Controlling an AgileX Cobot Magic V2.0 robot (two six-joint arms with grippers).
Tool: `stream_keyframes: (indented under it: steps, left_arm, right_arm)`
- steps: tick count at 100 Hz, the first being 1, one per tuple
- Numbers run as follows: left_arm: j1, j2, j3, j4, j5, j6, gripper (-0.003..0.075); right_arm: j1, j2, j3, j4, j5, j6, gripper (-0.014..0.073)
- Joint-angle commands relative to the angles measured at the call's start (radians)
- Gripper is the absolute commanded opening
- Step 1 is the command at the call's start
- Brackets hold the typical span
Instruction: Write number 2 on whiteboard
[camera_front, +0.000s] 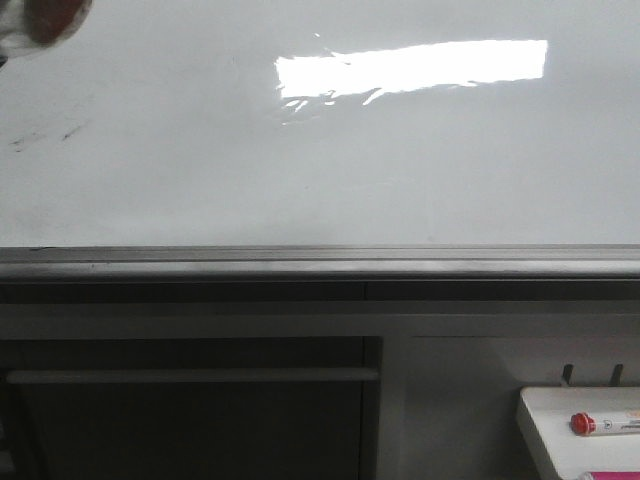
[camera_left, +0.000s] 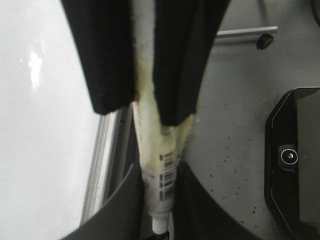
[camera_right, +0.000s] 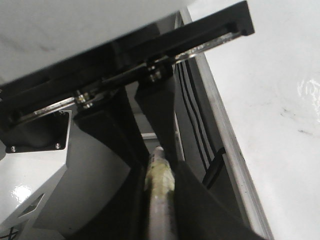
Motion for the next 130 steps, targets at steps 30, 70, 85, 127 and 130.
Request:
stream_keyframes:
  steps: [30,70,85,127,130]
  left_arm:
    - [-0.007,-0.050,-0.080,-0.041,-0.137,0.001,0.0170]
    - [-0.005,-0.149,-0.080,-0.042,-0.160,-0.070,0.0313]
    - [-0.005,-0.206,-0.055,0.027,-0.257,-0.280,0.0312]
    - [-0.005,-0.472,0.270,0.292,-0.601,-0.911,0.0109]
    - [-0.005,-0.488,0.298,0.292,-0.640,-0.936,0.0091]
  right_arm:
    - [0.002,-0.023,-0.030,-0.028,-0.027,0.000,-0.0078]
    - [-0.007,-0.023,-0.030,-0.078,-0.131,0.000,-0.0078]
    - [-0.067,-0.023,-0.019,-0.078,-0.133,0.000,-0.0078]
    - [-0.197,-0.023,0.076,-0.078,-0.139,0.000,-0.0078]
    - [-0.197,-0.023,0.076,-0.078,-0.168,0.000,-0.0078]
